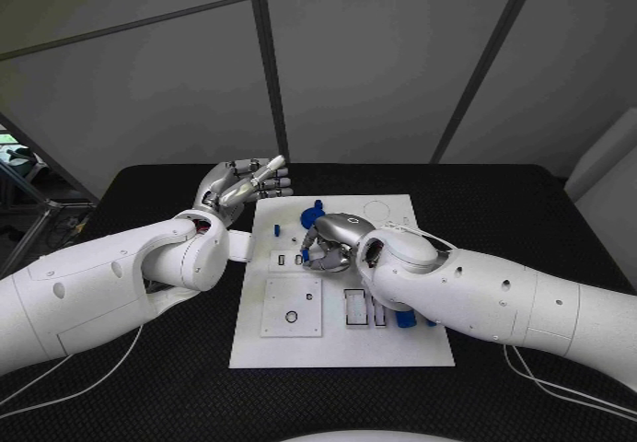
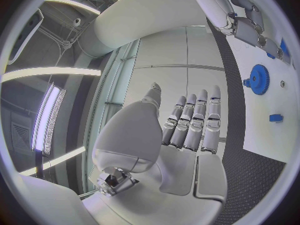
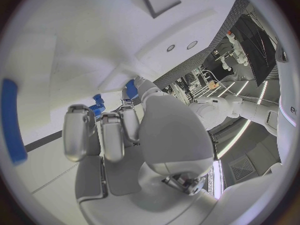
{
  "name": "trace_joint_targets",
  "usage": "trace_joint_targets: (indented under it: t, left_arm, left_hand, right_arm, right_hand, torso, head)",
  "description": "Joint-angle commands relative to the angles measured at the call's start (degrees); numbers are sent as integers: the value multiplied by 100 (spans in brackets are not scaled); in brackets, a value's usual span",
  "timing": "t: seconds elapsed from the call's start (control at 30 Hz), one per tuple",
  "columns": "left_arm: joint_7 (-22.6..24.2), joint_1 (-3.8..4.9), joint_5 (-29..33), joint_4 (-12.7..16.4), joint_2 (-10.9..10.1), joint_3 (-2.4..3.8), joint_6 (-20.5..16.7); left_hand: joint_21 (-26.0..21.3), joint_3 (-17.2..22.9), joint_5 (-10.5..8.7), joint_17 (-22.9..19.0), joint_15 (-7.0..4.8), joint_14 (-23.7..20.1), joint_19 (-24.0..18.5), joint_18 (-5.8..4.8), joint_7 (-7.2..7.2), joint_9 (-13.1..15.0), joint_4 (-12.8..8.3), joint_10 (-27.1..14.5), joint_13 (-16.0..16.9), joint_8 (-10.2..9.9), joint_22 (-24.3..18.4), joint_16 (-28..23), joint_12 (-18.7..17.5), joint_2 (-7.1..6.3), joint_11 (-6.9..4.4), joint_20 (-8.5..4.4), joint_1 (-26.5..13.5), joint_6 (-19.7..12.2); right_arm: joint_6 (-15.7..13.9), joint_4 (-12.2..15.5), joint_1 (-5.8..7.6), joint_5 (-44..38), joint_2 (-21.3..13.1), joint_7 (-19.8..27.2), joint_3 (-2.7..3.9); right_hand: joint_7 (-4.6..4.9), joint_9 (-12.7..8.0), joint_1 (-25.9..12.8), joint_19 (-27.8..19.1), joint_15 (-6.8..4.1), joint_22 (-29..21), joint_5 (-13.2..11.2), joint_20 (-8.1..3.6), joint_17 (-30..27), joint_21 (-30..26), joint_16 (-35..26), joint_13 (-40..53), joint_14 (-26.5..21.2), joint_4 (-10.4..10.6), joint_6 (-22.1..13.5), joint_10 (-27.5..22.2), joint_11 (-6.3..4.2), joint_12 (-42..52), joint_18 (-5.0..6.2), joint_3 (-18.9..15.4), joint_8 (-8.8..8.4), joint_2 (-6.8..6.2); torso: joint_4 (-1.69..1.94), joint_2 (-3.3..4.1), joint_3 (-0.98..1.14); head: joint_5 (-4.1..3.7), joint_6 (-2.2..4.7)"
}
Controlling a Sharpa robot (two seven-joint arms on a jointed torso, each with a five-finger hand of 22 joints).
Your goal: Assemble the parts on the task board
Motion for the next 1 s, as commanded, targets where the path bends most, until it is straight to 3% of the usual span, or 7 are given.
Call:
trace_joint_targets:
  t: [0.03, 0.57, 1.0]
  left_arm:
    - [34, 12, -12, 3, 6, 5, 63]
    - [21, 12, -12, -1, 11, 5, 71]
    - [14, 12, -12, -5, 15, 5, 90]
  left_hand:
    - [-31, -10, -10, 3, 12, 18, -42, -76, 267, 3, -30, 15, -2, -36, -5, -11, -28, 49, 6, 4, 31, -5]
    - [-31, -10, -10, 3, 12, 18, -42, -76, 267, 3, -30, 15, -2, -36, -5, -11, -28, 49, 6, 4, 31, -5]
    - [-33, -11, -10, 2, 13, 15, -44, -76, 269, 1, -29, 11, -3, -42, -7, -16, -32, 53, 8, 4, 28, -16]
  right_arm:
    - [80, -31, -14, -47, -3, -87, -17]
    - [153, -34, -14, -77, 3, -91, -17]
    - [85, -42, -15, -88, 2, -89, -17]
  right_hand:
    - [7, -4, -35, -18, 25, -6, -39, 36, 995, -35, -25, 108, 484, -20, -44, -42, 1, -27, 24, 5, -25, -27]
    - [60, 3, -37, -34, 75, -25, -175, 89, 1034, -51, -7, 46, 492, -87, -248, -116, 56, -80, 29, -19, -98, -150]
    - [85, 9, -63, -41, 96, -37, -200, 109, 1035, -59, -6, -26, 492, -85, -365, -182, 79, -139, 31, -32, -129, -165]
  torso:
    - [0, -2, 1]
    - [4, -1, 0]
    - [-1, -1, 2]
  head:
    - [3, -2]
    - [-2, -3]
    - [5, -2]
